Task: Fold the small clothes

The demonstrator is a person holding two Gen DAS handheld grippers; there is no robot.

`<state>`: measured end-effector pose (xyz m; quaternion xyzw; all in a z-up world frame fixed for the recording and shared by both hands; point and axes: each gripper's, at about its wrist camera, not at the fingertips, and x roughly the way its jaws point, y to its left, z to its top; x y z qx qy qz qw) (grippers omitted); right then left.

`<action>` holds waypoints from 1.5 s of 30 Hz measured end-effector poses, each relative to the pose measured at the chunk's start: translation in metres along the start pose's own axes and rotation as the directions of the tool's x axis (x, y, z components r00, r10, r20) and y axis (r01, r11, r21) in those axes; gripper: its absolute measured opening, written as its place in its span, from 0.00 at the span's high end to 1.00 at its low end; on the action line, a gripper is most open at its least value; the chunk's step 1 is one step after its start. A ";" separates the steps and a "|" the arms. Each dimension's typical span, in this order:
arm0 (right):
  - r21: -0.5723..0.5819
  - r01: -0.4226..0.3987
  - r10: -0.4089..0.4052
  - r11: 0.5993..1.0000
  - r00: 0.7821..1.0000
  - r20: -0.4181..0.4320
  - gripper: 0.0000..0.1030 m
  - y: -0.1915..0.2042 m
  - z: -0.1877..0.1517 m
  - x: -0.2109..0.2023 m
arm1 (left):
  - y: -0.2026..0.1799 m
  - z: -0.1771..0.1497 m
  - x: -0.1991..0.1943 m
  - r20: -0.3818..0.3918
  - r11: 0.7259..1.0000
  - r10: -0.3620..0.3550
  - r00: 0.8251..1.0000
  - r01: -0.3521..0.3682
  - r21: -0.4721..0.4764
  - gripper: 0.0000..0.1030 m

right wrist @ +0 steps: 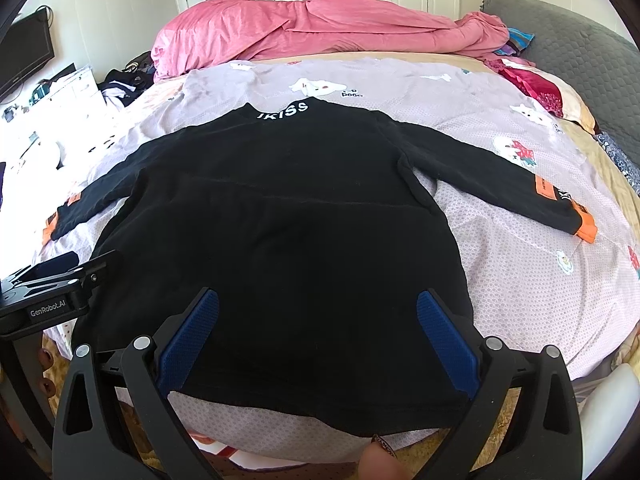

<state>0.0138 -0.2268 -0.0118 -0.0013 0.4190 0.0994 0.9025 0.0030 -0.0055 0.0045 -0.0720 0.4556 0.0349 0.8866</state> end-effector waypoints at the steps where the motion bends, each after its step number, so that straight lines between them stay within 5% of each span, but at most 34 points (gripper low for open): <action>1: 0.002 -0.001 0.001 1.000 1.000 0.000 0.04 0.000 0.001 0.000 | -0.001 0.000 0.000 0.000 1.000 -0.001 1.000 0.001 0.001 0.08; 45: 0.150 0.105 -0.104 0.983 0.994 -0.015 0.04 -0.074 0.053 0.042 | -0.046 0.070 0.052 -0.032 0.995 -0.081 0.996 0.083 0.058 0.08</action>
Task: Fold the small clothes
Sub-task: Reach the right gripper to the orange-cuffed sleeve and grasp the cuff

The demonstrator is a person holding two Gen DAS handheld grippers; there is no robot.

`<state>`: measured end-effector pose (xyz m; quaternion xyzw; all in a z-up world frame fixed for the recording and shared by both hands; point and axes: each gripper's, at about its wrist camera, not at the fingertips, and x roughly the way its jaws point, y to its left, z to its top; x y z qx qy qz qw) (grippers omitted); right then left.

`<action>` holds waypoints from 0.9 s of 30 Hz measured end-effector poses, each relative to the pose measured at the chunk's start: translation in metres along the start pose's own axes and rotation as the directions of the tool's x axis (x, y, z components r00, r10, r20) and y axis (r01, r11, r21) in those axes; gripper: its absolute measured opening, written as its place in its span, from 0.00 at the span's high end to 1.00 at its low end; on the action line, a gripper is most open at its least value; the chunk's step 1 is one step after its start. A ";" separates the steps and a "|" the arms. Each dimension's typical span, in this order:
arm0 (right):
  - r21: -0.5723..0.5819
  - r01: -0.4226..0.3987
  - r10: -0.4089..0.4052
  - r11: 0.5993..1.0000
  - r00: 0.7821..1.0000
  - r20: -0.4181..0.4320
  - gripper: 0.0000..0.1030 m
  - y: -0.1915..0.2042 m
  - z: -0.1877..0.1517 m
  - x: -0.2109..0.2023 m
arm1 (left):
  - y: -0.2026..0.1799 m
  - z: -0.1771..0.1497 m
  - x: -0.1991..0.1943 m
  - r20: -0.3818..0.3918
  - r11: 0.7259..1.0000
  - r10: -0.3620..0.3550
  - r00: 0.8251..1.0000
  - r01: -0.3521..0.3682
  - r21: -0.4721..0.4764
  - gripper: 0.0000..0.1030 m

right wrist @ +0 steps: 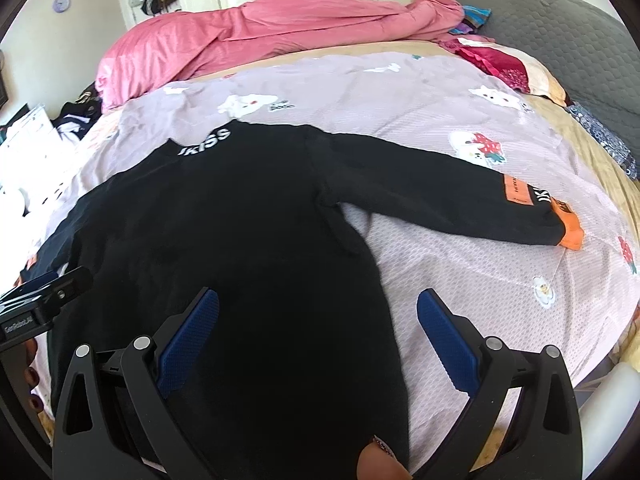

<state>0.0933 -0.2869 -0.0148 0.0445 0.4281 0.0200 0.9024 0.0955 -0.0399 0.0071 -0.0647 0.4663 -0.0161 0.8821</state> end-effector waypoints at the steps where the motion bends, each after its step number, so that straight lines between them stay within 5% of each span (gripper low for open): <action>1: 0.011 0.006 -0.006 1.000 1.000 -0.003 0.04 -0.004 0.004 0.003 | 0.000 0.002 0.002 0.000 1.000 0.001 1.000 -0.001 0.000 0.08; 17: 0.191 0.158 -0.164 0.969 0.986 0.012 0.04 -0.077 0.056 0.039 | -0.001 0.044 0.032 -0.011 1.000 0.005 1.000 -0.006 -0.017 0.08; 27: 0.413 0.241 -0.240 0.878 0.969 -0.055 0.04 -0.157 0.047 0.051 | -0.009 0.068 0.053 -0.022 1.000 -0.008 1.000 0.008 -0.021 0.08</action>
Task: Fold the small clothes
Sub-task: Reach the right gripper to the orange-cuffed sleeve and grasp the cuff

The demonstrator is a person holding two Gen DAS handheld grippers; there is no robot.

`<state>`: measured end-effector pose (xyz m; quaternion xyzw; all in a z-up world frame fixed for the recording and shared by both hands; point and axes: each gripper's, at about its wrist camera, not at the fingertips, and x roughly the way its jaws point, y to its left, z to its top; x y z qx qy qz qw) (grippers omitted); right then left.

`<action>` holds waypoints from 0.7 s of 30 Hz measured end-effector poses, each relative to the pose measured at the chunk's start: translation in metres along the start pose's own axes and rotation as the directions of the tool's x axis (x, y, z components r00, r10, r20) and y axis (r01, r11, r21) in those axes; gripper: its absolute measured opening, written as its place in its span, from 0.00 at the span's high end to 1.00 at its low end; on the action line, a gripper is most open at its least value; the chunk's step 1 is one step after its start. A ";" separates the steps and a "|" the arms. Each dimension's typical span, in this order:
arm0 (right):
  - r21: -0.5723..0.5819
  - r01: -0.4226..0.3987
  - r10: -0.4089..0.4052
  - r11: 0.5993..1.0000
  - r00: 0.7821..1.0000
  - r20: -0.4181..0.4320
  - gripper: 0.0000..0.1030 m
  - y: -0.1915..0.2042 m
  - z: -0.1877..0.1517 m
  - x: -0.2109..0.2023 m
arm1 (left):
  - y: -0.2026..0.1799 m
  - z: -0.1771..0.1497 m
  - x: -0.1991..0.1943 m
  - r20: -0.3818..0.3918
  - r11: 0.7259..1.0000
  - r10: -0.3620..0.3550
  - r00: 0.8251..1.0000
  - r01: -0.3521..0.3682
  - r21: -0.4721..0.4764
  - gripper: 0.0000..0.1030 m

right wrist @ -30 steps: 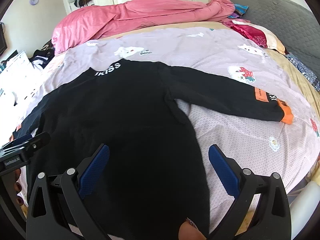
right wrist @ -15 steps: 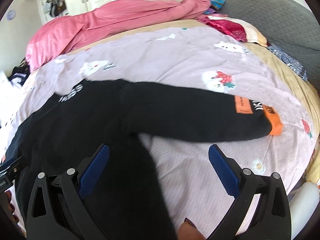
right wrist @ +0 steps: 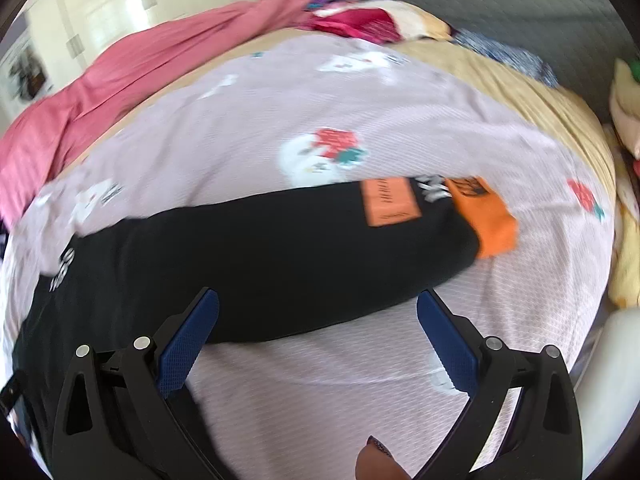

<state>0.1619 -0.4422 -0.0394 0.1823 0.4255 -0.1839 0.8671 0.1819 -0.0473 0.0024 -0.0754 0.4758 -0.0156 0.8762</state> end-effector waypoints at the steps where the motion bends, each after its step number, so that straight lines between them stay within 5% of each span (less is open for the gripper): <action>1: 0.027 0.019 -0.018 0.999 1.000 -0.004 0.04 -0.009 0.001 0.003 | -0.001 0.003 0.002 0.001 1.000 0.000 1.000 0.000 0.000 0.08; 4: 0.067 0.071 -0.071 0.995 0.997 -0.014 0.04 -0.027 0.003 0.011 | -0.002 0.009 0.009 -0.006 1.000 -0.002 1.000 0.002 -0.002 0.08; 21: 0.332 0.092 -0.067 0.939 0.994 -0.087 0.04 -0.077 0.038 0.068 | 0.002 0.029 0.043 -0.044 1.000 -0.013 0.999 0.012 -0.028 0.08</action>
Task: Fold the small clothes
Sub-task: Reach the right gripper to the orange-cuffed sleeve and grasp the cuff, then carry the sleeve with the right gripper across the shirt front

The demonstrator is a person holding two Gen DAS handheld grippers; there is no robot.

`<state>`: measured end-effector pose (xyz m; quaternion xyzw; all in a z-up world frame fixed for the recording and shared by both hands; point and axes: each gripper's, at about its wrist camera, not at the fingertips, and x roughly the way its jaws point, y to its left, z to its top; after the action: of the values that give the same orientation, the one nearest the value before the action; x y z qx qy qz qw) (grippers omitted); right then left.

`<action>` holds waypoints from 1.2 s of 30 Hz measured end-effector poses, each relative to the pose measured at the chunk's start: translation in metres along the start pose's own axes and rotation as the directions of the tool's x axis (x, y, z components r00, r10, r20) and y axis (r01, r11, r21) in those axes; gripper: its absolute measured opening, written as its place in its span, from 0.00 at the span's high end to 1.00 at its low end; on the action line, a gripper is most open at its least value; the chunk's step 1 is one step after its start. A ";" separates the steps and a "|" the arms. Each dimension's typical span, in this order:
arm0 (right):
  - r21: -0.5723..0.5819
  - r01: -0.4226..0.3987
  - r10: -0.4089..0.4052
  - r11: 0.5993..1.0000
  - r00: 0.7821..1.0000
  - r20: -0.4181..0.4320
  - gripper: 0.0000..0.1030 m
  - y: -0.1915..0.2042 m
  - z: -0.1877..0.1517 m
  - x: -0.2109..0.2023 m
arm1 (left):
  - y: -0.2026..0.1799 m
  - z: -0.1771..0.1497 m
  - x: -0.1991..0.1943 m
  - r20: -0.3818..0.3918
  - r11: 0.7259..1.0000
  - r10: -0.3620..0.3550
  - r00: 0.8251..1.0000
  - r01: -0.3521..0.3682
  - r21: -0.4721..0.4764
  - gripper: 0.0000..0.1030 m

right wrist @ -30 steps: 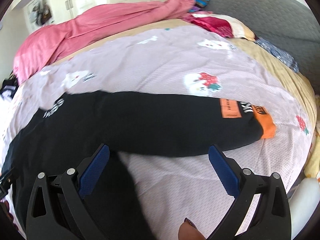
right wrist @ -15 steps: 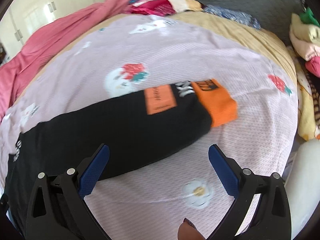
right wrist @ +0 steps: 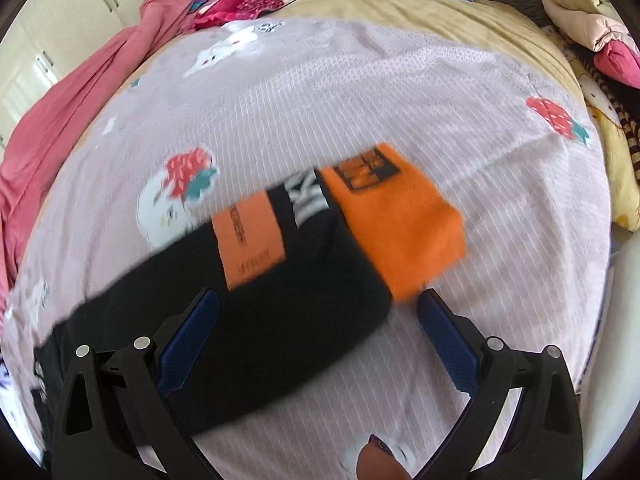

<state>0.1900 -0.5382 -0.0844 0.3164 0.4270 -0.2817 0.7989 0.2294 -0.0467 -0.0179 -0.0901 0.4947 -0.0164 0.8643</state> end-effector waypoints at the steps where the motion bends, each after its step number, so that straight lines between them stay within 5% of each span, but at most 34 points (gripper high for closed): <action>1: 0.037 -0.020 0.020 0.999 1.000 0.001 0.04 0.000 0.005 0.003 | -0.001 0.000 -0.001 0.002 1.000 -0.004 1.000 0.004 -0.001 0.08; 4: 0.130 -0.053 0.050 0.990 0.998 0.030 0.07 -0.005 0.014 0.008 | 0.000 -0.003 -0.004 0.008 1.000 -0.013 1.000 0.014 -0.008 0.08; 8: 0.159 -0.048 0.032 0.986 0.994 0.103 0.46 -0.008 0.005 0.001 | 0.003 -0.009 -0.006 0.015 0.999 -0.023 1.000 0.024 -0.024 0.08; 12: 0.181 -0.137 0.112 0.974 0.984 0.139 0.79 -0.015 -0.002 -0.009 | 0.006 -0.016 -0.010 0.019 0.998 -0.033 0.999 0.034 -0.053 0.08; 21: -0.040 -0.317 0.318 0.948 0.925 0.209 0.83 0.030 -0.020 -0.045 | 0.021 -0.028 -0.027 0.034 0.994 -0.040 0.999 0.043 -0.105 0.08; 36: -0.472 -0.517 0.618 0.714 0.783 0.078 0.83 0.166 -0.086 -0.110 | 0.059 -0.027 -0.054 0.084 0.979 -0.037 0.996 0.053 -0.196 0.08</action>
<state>0.2140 -0.3481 0.0166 0.2158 0.2635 0.0443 0.9392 0.1752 0.0137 0.0047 -0.1872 0.4568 0.0171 0.8695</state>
